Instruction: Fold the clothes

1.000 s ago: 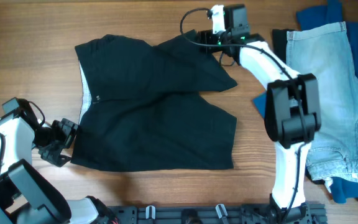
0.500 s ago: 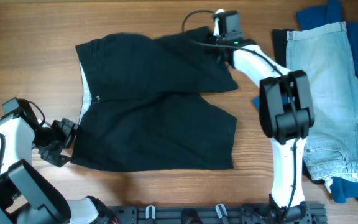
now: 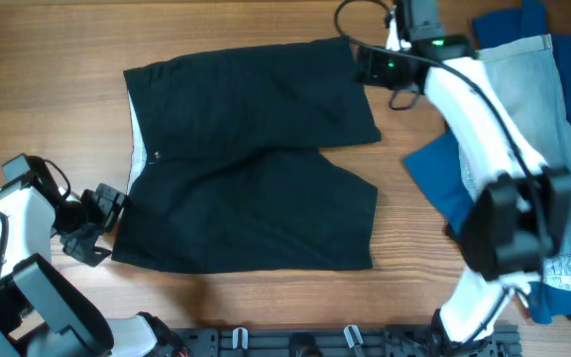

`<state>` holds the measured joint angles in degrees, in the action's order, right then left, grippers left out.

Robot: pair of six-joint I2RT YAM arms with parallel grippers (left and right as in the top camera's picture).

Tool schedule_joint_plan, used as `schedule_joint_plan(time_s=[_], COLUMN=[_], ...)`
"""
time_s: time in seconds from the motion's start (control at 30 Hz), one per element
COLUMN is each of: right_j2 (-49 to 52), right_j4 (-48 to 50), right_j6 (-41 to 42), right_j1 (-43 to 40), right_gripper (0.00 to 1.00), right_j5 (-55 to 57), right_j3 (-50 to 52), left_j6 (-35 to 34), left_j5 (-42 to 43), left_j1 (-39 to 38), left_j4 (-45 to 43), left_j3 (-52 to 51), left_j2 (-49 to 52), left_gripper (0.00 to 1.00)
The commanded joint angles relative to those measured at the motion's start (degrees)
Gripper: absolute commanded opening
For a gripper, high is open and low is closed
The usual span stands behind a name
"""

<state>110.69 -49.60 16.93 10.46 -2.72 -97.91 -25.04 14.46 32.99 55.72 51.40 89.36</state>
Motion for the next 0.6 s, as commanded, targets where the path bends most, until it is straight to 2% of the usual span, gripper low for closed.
schedule_joint_plan(time_s=[0.0, 0.07, 0.1, 0.2, 0.3, 0.4, 0.57], right_j2=[-2.9, -3.0, -3.1, -5.8, -13.3, -18.8, -25.6], right_j4=[-16.5, -25.3, -26.3, -24.7, -20.5, -21.6, -17.1], right_j6=[8.9, 9.0, 9.1, 13.0, 18.2, 18.2, 34.1], right_j1=[0.0, 0.7, 1.4, 3.5, 4.9, 6.5, 14.5], right_gripper=[1.0, 1.0, 1.0, 1.0, 1.0, 1.0, 1.0], right_j5=[-5.6, -14.1, -16.0, -18.2, -18.3, -21.6, -24.1], right_j3=[0.1, 2.7, 4.3, 11.2, 19.9, 26.0, 37.3], left_j6=[2.6, 2.8, 2.8, 2.8, 2.8, 2.8, 1.7], left_j5=[1.5, 1.5, 1.5, 1.5, 1.5, 1.5, 3.0], left_j1=[0.2, 0.2, 0.2, 0.2, 0.2, 0.0, -0.2], left_j4=[3.7, 5.4, 5.4, 7.0, 8.2, 7.5, 10.8], left_j3=[0.5, 0.4, 0.3, 0.2, 0.2, -1.2, -3.6], left_j2=[-0.2, -0.2, -0.2, -0.2, -0.2, -0.2, -0.2], left_gripper=[0.97, 0.98, 0.98, 0.98, 1.0, 0.99, 1.0])
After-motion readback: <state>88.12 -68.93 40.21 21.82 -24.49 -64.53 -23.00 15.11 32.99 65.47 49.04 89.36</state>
